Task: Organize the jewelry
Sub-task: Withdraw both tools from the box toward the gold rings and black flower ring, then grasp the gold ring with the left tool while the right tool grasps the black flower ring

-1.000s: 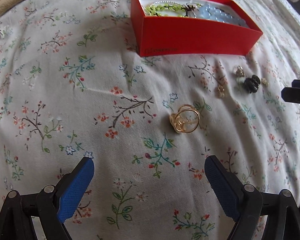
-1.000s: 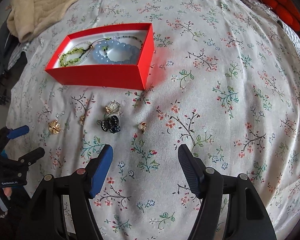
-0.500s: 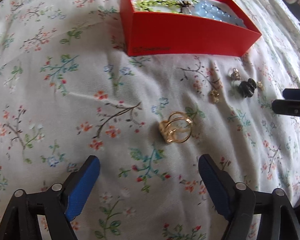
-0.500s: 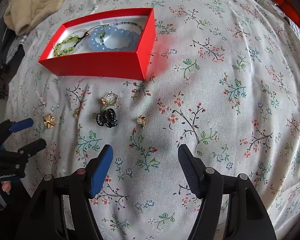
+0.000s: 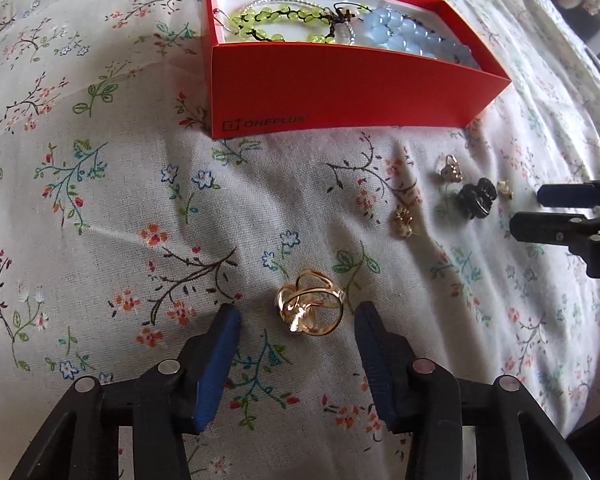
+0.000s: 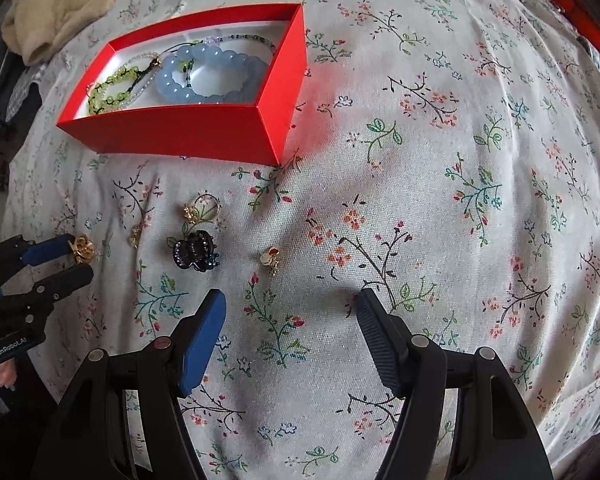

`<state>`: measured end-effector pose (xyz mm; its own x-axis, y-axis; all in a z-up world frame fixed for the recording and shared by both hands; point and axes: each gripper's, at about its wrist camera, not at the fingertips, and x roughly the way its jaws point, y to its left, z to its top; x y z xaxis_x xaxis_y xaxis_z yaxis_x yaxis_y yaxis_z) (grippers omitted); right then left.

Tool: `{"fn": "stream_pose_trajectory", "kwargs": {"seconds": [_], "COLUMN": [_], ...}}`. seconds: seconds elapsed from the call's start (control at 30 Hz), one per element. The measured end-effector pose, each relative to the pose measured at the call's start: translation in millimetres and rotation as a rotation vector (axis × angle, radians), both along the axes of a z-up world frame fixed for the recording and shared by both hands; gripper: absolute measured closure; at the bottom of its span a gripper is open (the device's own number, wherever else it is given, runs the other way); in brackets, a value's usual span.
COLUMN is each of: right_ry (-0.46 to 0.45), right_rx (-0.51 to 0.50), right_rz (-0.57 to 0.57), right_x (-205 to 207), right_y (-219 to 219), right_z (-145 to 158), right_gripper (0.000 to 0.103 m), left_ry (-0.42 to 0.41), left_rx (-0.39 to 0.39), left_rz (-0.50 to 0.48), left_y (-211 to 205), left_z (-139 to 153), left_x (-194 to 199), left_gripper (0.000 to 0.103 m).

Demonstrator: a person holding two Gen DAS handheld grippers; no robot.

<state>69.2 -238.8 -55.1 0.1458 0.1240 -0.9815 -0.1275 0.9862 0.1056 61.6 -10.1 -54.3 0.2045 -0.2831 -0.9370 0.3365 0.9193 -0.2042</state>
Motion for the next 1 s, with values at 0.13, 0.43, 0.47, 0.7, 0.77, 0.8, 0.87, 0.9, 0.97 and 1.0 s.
{"fn": "stream_pose_trajectory", "kwargs": {"seconds": [0.13,0.43,0.47,0.7,0.77,0.8,0.87,0.9,0.97,1.0], "right_ry": [0.003,-0.016,-0.016,-0.035,-0.054,-0.064,-0.082,-0.086,-0.088,-0.085], "right_rx": [-0.001,0.033,0.045,0.117,0.122,0.125,0.122,0.112,0.094,0.093], "right_rz": [0.002,0.018,0.022,0.045,0.068,0.084,0.121,0.137,0.147,0.145], "right_x": [0.3,-3.5,-3.4,-8.4,-8.9,-8.7,-7.5,-6.0,-3.4,-1.1], "right_y": [1.3,8.7,13.5,28.7,36.4,38.9,46.6,50.3,53.3,55.8], "right_z": [-0.4,6.1,8.9,18.4,21.4,21.5,20.6,17.7,12.9,9.7], "right_gripper": [0.033,0.033,0.033,0.033,0.033,0.033,0.033,0.033,0.035,0.036], "left_ry": [-0.006,-0.021,-0.021,-0.019,-0.020,-0.022,-0.025,-0.026,-0.031,-0.036], "left_rx": [0.005,0.032,0.029,0.014,0.013,0.013,0.014,0.014,0.015,0.015], "left_rz": [-0.005,-0.001,-0.002,-0.004,-0.004,-0.003,0.005,0.011,0.022,0.024], "left_y": [-3.8,-11.7,-12.0,-10.8,-11.4,-11.4,-7.5,-6.3,-3.8,-2.7], "left_z": [-1.1,-3.6,-3.0,2.5,3.7,4.4,5.2,5.8,7.6,8.6], "left_x": [1.3,6.4,6.3,0.9,-0.3,-0.7,-1.7,-1.6,-1.6,-1.7], "left_gripper": [0.056,0.075,0.075,0.075,0.075,0.075,0.075,0.075,0.075,0.075]}}
